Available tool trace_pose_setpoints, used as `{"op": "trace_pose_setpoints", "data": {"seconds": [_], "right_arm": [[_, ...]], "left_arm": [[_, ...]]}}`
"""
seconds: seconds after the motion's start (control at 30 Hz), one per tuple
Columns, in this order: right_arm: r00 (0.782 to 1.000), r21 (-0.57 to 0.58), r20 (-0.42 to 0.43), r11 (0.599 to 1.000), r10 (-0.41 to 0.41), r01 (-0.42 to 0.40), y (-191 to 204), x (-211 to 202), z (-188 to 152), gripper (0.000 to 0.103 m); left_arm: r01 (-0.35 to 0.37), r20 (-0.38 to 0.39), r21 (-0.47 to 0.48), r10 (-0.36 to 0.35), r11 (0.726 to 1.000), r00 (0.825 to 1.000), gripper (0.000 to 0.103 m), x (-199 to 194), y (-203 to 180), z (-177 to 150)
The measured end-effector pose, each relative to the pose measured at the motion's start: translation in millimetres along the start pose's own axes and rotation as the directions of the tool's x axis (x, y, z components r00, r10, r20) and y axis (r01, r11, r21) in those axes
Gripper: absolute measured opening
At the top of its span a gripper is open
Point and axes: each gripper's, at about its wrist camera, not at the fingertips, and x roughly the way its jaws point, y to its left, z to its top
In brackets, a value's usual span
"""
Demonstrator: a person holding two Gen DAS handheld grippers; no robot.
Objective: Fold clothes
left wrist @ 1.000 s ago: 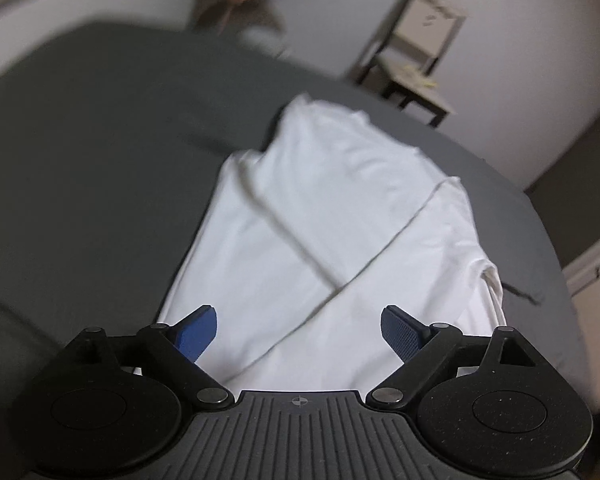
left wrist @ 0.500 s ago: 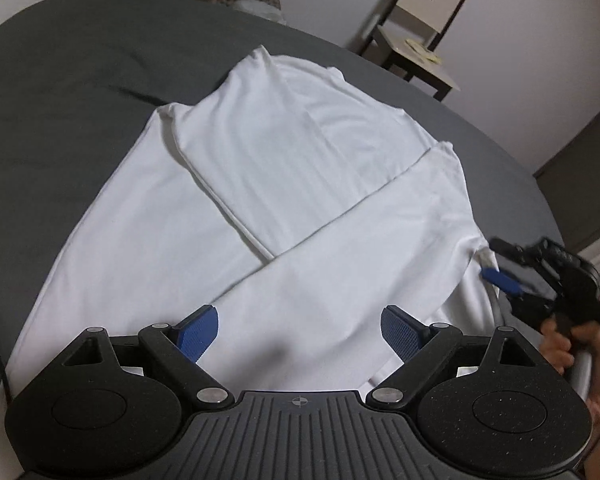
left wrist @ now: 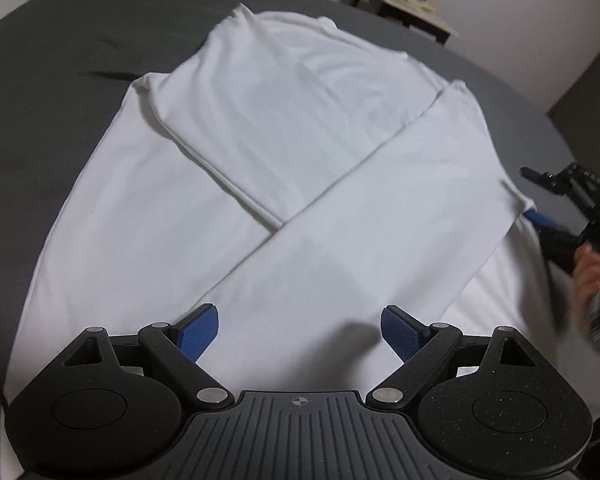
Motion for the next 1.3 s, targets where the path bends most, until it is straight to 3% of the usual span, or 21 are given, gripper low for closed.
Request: {"op": "trace_pose_setpoints", "data": {"seconds": [0.2,0.3,0.33,0.43,0.5,0.57,0.63,0.7,0.8,0.87,0.97,1.03,1.07,1.1,1.2,1.3], "right_arm": [[0.999,0.009,-0.013,0.999,-0.048,0.048,-6.1,-12.2,2.8,0.037],[0.996,0.009,-0.041,0.997,-0.082,0.082,0.9,-21.9,0.0,0.045],[0.995,-0.002,-0.051,0.997,-0.081,0.081,5.3,-27.9,-2.0,0.049],[0.999,-0.185,-0.009,0.982,-0.039,0.037,38.3,-42.8,-7.6,0.049],[0.997,-0.376,0.07,0.926,-0.019,0.044,69.3,-41.1,-6.6,0.052],[0.992,-0.527,0.123,0.845,-0.034,0.094,99.6,-21.9,-0.6,0.052],[0.988,-0.65,0.133,0.745,-0.078,0.146,128.8,10.7,7.4,0.051],[0.982,-0.76,0.119,0.623,-0.148,0.186,157.1,51.0,15.2,0.05],[0.949,-0.833,0.107,0.494,-0.297,0.249,185.7,108.9,19.9,0.045],[0.931,-0.877,0.122,0.401,-0.343,0.263,201.1,135.1,15.9,0.045],[0.897,-0.912,0.13,0.304,-0.423,0.276,217.4,169.7,7.5,0.035],[0.853,-0.924,0.134,0.247,-0.504,0.291,220.4,191.2,0.6,0.032],[0.831,-0.924,0.152,0.221,-0.535,0.312,218.1,199.5,-1.7,0.032],[0.824,-0.927,0.15,0.212,-0.546,0.309,218.5,205.0,-3.4,0.032],[0.848,-0.935,0.096,0.245,-0.521,0.257,218.0,208.9,-3.8,0.031],[0.85,-0.936,0.045,0.274,-0.524,0.219,216.9,210.3,-5.8,0.031]], "left_arm": [[-0.065,-0.027,0.131,0.07,0.989,0.997,0.089,0.6,-11.5,-6.3],[-0.084,-0.018,0.158,0.088,0.984,0.996,0.089,-3.6,-16.3,-6.2],[-0.088,0.007,0.151,0.087,0.985,0.996,0.089,-8.2,-17.2,-4.4],[-0.097,0.139,0.133,0.079,0.986,0.987,0.089,-29.2,-22.1,2.5],[-0.104,0.222,0.136,0.072,0.985,0.972,0.089,-41.6,-29.3,8.4],[-0.12,0.286,0.138,0.076,0.983,0.955,0.089,-47.2,-37.4,15.5],[-0.138,0.333,0.136,0.085,0.981,0.939,0.089,-47.6,-45.5,23.4],[-0.117,0.332,0.131,0.068,0.984,0.941,0.089,-40.3,-47.0,30.1],[-0.074,0.297,0.176,0.019,0.982,0.955,0.089,-29.5,-47.4,31.1],[-0.045,0.291,0.228,-0.024,0.973,0.956,0.089,-26.3,-52.0,25.1],[-0.008,0.291,0.266,-0.072,0.964,0.954,0.089,-20.4,-55.9,21.1],[0.013,0.281,0.271,-0.092,0.962,0.955,0.089,-15.7,-56.8,22.0],[0.024,0.275,0.274,-0.102,0.961,0.956,0.089,-13.7,-57.0,22.3],[0.034,0.27,0.277,-0.112,0.96,0.956,0.089,-12.1,-57.1,22.6],[0.052,0.269,0.286,-0.132,0.957,0.954,0.089,-11.9,-56.5,22.9],[0.065,0.272,0.293,-0.149,0.954,0.951,0.089,-12.8,-55.3,23.2]]}}
